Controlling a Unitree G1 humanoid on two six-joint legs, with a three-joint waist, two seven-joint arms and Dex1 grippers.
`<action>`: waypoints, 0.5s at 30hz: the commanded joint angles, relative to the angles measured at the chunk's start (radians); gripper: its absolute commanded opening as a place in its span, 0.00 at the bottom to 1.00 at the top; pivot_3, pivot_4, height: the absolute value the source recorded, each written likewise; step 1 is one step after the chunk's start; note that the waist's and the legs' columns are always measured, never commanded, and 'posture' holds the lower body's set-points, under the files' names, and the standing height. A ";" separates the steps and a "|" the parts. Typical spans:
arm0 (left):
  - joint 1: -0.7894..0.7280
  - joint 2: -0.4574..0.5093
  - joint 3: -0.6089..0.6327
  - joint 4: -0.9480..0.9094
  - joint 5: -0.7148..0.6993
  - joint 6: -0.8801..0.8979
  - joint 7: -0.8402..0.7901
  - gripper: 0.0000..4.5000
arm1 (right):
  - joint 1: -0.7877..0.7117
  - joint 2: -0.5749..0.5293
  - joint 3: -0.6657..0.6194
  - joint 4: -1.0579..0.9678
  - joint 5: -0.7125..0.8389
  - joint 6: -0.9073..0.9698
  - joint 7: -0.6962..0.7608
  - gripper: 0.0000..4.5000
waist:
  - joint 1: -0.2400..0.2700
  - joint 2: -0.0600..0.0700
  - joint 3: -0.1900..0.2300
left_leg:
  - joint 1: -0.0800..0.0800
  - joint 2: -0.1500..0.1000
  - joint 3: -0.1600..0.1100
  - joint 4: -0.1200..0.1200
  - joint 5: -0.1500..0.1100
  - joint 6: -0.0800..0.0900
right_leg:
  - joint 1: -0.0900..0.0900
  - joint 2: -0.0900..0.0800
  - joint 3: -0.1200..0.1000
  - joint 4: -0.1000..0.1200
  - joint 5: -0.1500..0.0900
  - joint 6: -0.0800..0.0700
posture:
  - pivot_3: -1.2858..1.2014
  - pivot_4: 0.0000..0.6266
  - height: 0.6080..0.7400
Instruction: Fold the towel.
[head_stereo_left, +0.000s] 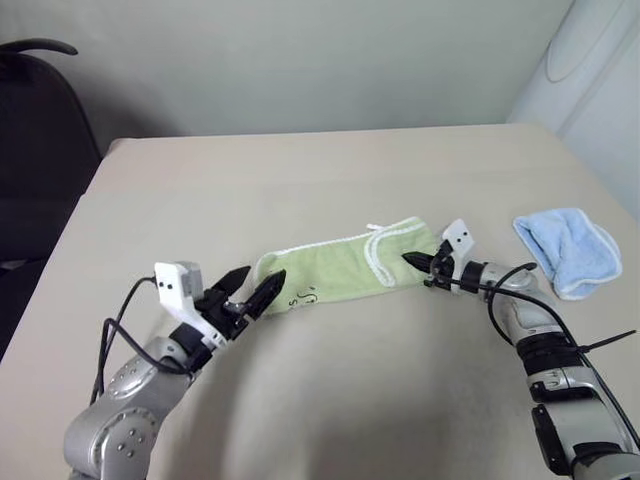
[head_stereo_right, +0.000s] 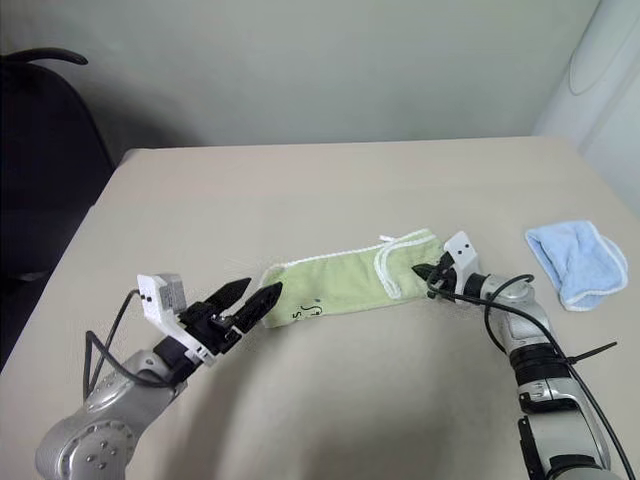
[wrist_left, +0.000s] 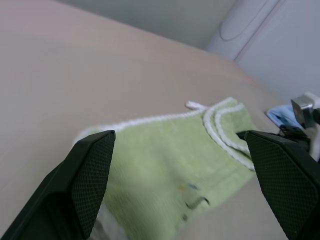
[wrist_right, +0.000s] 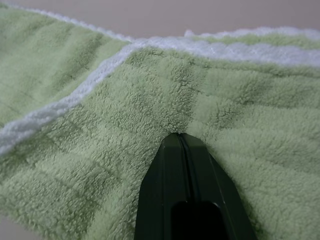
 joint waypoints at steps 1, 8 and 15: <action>0.099 0.036 0.034 -0.105 -0.130 0.069 0.069 1.00 | -0.021 0.009 -0.039 -0.022 0.028 -0.015 0.018 0.01 | -0.001 0.000 0.000 | 0.000 0.000 0.000 0.000 0.000 0.000 | 0.000 0.000 0.000 0.000 0.000 0.000 | 0.52 0.24 1.00; 0.210 0.089 0.022 -0.122 -0.458 0.097 0.330 1.00 | -0.089 0.020 -0.106 -0.067 0.085 -0.017 0.025 0.01 | 0.003 0.002 0.001 | 0.000 0.000 0.000 0.000 0.000 -0.001 | 0.000 0.000 0.000 0.001 -0.001 -0.002 | 0.52 0.24 1.00; 0.023 0.012 -0.127 0.031 -0.756 -0.021 0.762 1.00 | -0.060 0.024 -0.126 -0.154 0.117 0.018 0.026 0.01 | 0.010 0.002 0.001 | 0.001 -0.001 0.001 0.000 0.000 -0.002 | 0.001 0.000 -0.001 0.001 -0.001 -0.003 | 0.52 0.24 1.00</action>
